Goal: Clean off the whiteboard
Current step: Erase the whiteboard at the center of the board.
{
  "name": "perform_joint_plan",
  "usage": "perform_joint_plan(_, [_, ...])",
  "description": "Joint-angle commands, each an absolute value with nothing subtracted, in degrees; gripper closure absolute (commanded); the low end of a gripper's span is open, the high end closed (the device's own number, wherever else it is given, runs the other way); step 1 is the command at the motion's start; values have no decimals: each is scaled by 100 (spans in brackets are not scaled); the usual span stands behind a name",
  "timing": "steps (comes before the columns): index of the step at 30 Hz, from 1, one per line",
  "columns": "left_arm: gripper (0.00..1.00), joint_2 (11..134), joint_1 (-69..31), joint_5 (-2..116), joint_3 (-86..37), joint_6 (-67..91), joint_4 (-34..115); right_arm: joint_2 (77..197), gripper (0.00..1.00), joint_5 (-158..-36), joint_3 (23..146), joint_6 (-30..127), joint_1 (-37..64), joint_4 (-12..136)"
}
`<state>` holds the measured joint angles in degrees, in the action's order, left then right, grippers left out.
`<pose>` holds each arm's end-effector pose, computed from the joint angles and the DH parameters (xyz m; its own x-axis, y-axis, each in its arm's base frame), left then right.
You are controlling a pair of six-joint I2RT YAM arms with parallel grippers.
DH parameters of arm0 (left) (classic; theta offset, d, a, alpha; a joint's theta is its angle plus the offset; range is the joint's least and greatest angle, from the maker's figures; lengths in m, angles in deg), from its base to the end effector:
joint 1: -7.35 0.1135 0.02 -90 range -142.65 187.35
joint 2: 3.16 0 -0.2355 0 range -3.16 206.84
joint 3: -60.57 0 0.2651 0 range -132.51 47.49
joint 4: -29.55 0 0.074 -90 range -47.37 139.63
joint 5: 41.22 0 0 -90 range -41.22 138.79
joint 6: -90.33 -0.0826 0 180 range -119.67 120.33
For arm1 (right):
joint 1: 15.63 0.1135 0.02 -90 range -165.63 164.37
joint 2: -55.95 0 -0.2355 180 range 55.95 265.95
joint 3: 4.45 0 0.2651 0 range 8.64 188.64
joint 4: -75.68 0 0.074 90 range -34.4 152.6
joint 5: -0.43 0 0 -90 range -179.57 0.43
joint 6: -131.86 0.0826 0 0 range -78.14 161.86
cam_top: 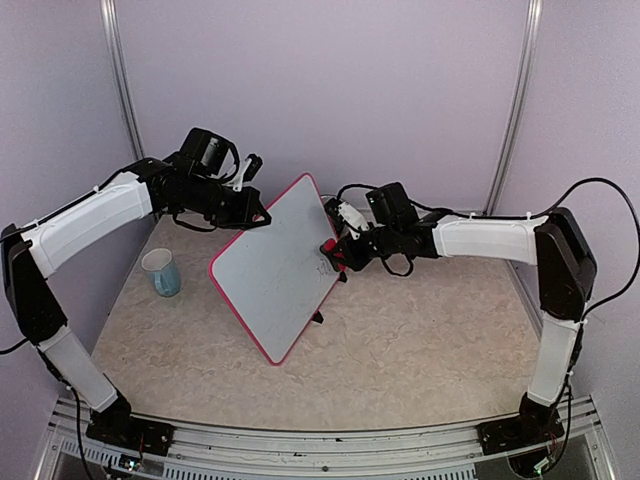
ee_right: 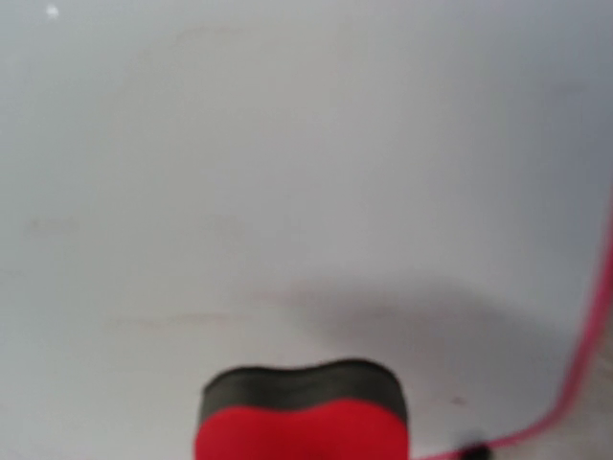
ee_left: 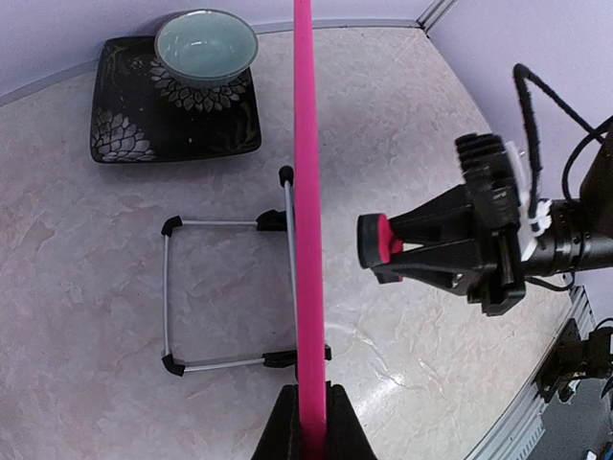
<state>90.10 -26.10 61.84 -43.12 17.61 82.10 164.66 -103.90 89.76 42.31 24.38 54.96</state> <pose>0.3307 -0.2408 0.2930 -0.7354 0.1390 -0.6632 0.4800 0.7977 -0.3650 0.3530 0.3230 0.1813 -0.4478 -0.3660 -0.8158 -0.7743 0.6150 0.1492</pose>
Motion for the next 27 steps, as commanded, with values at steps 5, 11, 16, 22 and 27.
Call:
perform_joint_plan(5, [100, 9023, -2618, 6528, -4066, 1670, 7791, 17246, 100, -10848, 9324, 4228, 2480, 5754])
perform_joint_plan(11, [100, 9040, -2608, 6488, -3975, 1605, 7467, 17496, 100, -10858, 9195, 4230, 2480, 5771])
perform_joint_plan(16, [100, 9100, -2549, 6403, -3966, 1801, 7339, 17474, 100, -10891, 8831, 4230, 2480, 5848])
perform_joint_plan(22, [100, 9297, -2378, 6882, -3968, 1780, 7290, 17368, 100, -10952, 8875, 4176, 2574, 5782])
perform_joint_plan(27, [100, 9311, -2358, 6856, -3845, 1774, 7215, 17231, 100, -10808, 9303, 4013, 2970, 5641])
